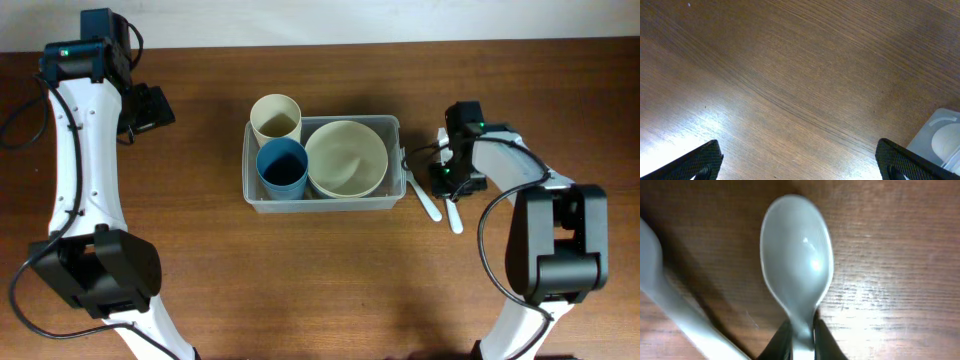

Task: Pack container
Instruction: 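Close the right gripper on the white spoon's neck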

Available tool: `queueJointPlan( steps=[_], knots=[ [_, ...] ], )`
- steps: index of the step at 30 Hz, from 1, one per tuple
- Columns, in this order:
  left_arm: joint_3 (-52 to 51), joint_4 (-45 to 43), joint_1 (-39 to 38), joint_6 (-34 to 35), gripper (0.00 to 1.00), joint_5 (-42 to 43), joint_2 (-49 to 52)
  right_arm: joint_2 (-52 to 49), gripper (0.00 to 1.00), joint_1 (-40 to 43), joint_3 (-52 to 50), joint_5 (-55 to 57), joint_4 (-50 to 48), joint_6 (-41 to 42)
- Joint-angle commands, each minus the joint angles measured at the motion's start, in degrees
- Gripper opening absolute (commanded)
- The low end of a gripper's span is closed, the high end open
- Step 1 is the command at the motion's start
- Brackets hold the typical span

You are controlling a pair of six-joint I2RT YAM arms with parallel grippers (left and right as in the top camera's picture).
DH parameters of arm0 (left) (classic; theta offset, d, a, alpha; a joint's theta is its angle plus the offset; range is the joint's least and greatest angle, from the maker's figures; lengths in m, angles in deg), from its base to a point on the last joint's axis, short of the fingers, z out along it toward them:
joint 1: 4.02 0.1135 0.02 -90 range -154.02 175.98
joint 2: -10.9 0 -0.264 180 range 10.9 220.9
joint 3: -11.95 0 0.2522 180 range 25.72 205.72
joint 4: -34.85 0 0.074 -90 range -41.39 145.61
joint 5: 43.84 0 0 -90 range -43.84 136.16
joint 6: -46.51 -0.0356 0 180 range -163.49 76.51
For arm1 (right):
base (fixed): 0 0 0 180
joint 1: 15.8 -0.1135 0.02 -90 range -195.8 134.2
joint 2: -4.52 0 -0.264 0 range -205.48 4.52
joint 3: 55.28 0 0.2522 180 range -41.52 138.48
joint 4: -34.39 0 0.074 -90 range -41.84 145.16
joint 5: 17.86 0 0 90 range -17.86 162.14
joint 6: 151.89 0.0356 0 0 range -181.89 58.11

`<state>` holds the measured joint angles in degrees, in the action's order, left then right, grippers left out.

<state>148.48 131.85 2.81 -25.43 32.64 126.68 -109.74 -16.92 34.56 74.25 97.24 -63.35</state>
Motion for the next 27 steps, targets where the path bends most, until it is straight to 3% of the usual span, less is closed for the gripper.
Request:
queueJointPlan(
  steps=[1, 8, 17, 20, 27],
  knots=[
    [-0.11, -0.11, 0.2, 0.79, 1.0, 0.22, 0.5, -0.59, 0.12, 0.11, 7.43, 0.46, 3.98, 0.46],
    [-0.11, -0.11, 0.2, 0.79, 1.0, 0.22, 0.5, -0.59, 0.13, 0.87, 16.76, 0.22, 12.28, 0.42],
    [-0.11, -0.11, 0.2, 0.79, 1.0, 0.22, 0.5, -0.66, 0.14, 1.14, 10.8, -0.37, 10.54, 0.44],
    [-0.11, -0.11, 0.2, 0.79, 1.0, 0.22, 0.5, -0.66, 0.27, 1.18, 7.69, -1.05, 8.79, 0.44],
    [-0.11, -0.11, 0.2, 0.79, 1.0, 0.22, 0.5, -0.66, 0.33, 1.18, 4.96, -1.73, 6.32, 0.5]
  ],
)
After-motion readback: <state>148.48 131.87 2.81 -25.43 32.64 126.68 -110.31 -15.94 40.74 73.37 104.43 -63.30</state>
